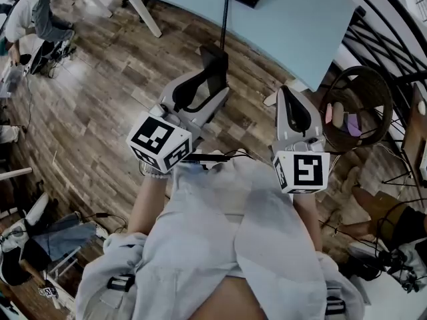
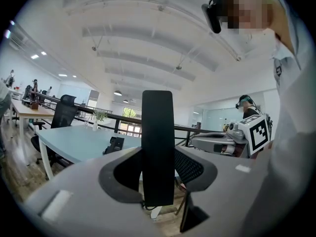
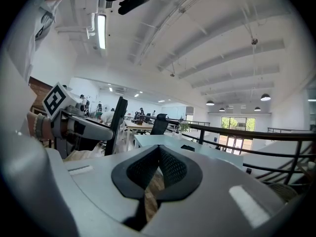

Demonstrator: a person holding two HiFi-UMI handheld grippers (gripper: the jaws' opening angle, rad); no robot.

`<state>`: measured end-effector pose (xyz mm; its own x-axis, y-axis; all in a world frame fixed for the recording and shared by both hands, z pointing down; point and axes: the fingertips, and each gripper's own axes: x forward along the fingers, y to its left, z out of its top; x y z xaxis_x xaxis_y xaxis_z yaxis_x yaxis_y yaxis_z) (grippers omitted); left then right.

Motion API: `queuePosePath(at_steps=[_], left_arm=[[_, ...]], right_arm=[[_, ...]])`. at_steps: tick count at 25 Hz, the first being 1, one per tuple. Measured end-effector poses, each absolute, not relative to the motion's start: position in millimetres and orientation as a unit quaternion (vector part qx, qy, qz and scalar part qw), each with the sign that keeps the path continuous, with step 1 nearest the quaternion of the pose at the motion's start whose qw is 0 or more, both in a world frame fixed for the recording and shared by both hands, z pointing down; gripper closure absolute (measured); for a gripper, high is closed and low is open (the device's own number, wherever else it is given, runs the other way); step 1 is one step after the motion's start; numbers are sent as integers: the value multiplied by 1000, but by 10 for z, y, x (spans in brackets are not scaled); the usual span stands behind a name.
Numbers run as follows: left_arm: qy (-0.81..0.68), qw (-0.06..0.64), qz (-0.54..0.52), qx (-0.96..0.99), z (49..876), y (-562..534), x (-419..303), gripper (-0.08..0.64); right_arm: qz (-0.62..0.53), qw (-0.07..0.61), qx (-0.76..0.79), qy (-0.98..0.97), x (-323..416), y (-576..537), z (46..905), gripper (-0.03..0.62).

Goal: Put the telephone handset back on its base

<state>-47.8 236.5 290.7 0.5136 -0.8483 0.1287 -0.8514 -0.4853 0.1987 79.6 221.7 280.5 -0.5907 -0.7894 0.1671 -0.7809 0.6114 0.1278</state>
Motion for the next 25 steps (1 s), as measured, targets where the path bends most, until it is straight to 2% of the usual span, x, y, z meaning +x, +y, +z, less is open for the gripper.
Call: queuePosePath(at_steps=[25], left_arm=[[-486,119,-8,866,2928,2244,-631,364]], right_arm=[[-33,124,447,-885,650,2143,2902,586]])
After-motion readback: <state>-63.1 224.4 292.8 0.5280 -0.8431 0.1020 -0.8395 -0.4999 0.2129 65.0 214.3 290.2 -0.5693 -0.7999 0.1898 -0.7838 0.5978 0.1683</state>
